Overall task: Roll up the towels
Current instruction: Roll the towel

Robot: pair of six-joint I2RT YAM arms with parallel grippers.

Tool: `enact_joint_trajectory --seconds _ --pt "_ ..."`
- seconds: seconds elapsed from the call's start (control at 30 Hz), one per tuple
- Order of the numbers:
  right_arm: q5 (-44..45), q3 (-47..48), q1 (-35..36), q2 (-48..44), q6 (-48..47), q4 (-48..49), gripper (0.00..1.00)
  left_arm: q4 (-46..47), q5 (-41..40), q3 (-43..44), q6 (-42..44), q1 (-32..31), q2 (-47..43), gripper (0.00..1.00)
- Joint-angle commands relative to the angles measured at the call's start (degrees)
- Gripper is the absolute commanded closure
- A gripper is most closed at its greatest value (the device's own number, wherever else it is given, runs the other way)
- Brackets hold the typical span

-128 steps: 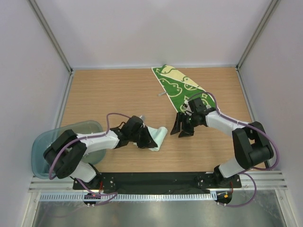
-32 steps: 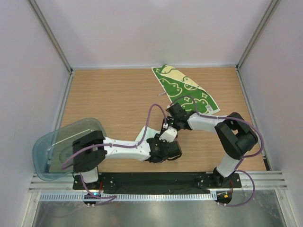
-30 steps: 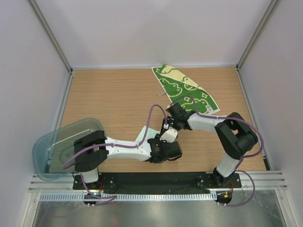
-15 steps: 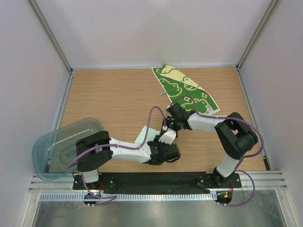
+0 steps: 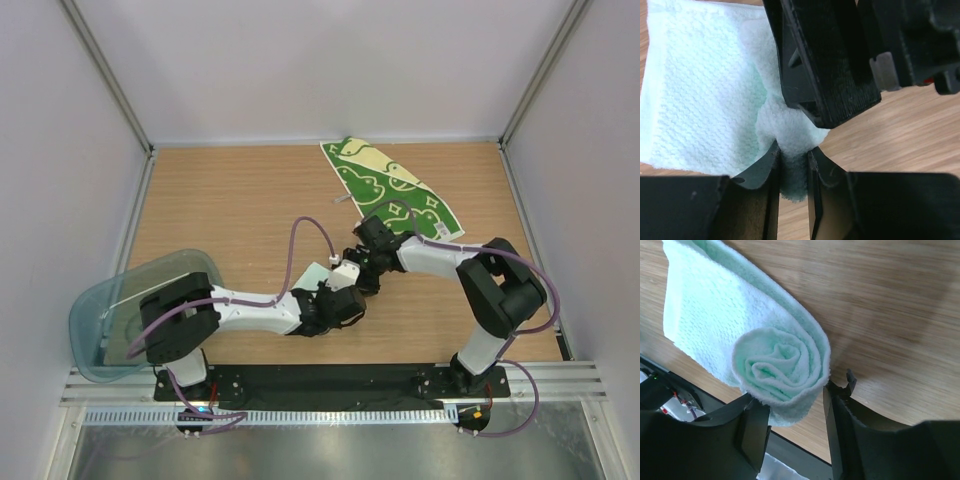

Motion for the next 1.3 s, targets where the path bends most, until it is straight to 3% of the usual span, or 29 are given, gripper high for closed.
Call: enact_joint_trajectory --seconds 0.0,0.37,0.83,1.27 --pt "5.4 0.2 0.0 -1.3 -3.0 -7.1 0.48 0.9 11.4 -2.4 0.1 0.4 0.6 0.83" --pt "15.8 4.7 -0.7 0.0 -6.4 -12.5 0.45 0.7 15.2 -2.7 -0.7 0.4 -3.9 0.84" --pt "22.7 7.2 -6.0 0.7 -10.5 -16.7 0.44 1.4 18.2 -4.3 -1.8 2.0 -6.3 0.85" --pt "29.2 9.1 -10.8 -0.5 -14.3 -21.3 0.44 5.4 33.9 -4.1 -3.8 7.9 -5.1 0.87"
